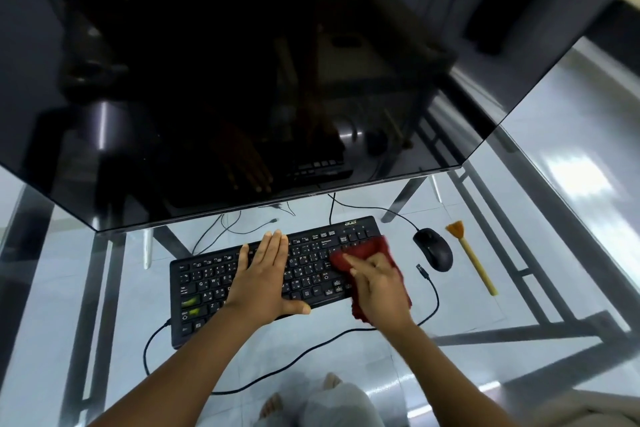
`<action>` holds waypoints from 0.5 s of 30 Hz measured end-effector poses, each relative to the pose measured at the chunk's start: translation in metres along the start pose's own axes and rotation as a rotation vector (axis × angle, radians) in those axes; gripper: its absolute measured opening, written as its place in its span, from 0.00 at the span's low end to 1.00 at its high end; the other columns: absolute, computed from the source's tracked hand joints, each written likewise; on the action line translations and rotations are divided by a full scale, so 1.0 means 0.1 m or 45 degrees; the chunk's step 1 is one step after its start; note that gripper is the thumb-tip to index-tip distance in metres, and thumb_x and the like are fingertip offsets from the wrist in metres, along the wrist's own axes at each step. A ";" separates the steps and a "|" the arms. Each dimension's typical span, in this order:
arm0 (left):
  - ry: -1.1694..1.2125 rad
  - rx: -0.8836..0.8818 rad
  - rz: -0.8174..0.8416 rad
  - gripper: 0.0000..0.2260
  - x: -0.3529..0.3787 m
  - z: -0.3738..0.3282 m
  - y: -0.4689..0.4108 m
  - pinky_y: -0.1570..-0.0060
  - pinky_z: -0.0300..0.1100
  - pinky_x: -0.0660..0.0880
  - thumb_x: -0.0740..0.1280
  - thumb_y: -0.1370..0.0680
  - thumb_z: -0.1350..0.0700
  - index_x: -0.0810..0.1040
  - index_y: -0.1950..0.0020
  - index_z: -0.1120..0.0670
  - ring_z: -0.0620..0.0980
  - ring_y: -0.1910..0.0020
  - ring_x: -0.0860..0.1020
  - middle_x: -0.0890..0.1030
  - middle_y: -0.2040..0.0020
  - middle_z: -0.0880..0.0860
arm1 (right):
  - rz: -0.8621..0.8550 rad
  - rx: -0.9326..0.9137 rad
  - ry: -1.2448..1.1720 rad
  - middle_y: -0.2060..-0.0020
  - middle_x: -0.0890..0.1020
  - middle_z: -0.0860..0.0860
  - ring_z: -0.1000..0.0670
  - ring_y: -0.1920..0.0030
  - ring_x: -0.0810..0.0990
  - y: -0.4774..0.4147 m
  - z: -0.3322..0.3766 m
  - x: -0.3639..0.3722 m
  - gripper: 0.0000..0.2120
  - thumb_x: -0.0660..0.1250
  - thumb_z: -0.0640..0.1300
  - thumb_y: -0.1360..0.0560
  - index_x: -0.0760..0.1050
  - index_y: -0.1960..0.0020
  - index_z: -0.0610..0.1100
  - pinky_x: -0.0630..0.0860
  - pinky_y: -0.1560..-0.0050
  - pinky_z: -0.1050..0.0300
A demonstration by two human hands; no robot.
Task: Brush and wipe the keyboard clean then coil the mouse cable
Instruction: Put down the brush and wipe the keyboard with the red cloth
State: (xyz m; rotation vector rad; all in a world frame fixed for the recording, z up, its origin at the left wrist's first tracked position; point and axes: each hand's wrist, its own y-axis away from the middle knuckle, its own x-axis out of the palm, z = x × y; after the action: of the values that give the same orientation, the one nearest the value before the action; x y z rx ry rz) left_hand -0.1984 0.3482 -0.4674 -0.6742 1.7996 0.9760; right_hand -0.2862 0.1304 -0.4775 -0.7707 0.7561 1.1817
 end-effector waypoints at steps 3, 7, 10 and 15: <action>0.026 0.002 -0.012 0.61 -0.01 -0.01 0.00 0.27 0.56 0.34 0.64 0.37 0.24 0.35 0.22 0.55 0.48 0.25 0.31 0.34 0.22 0.51 | 0.266 -0.450 0.162 0.58 0.77 0.52 0.53 0.66 0.76 0.20 0.30 0.11 0.23 0.72 0.40 0.32 0.79 0.39 0.55 0.78 0.59 0.59; 0.021 0.014 0.002 0.60 -0.03 -0.01 0.00 0.27 0.56 0.33 0.63 0.37 0.23 0.34 0.22 0.55 0.48 0.25 0.31 0.33 0.22 0.50 | -0.011 0.045 0.023 0.57 0.77 0.52 0.50 0.66 0.78 -0.15 0.33 0.16 0.15 0.67 0.40 0.23 0.80 0.38 0.50 0.81 0.63 0.53; 0.020 0.010 -0.021 0.59 -0.02 0.00 0.03 0.27 0.56 0.34 0.64 0.36 0.25 0.35 0.22 0.56 0.48 0.25 0.31 0.34 0.22 0.51 | -0.008 -0.090 0.162 0.53 0.77 0.47 0.46 0.57 0.79 -0.19 0.64 0.39 0.18 0.64 0.45 0.23 0.76 0.34 0.47 0.78 0.54 0.48; 0.063 0.027 0.005 0.61 -0.11 0.11 0.08 0.27 0.57 0.32 0.66 0.37 0.25 0.33 0.23 0.55 0.48 0.24 0.32 0.34 0.22 0.52 | -0.017 -0.052 0.188 0.55 0.77 0.45 0.45 0.59 0.78 -0.30 0.54 0.31 0.16 0.64 0.45 0.23 0.77 0.35 0.47 0.80 0.55 0.49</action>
State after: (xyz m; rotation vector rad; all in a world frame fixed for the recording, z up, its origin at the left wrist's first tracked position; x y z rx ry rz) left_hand -0.1946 0.3620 -0.4572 -0.6870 1.8528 0.9487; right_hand -0.2444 0.1852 -0.4711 -0.9032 0.8488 1.1398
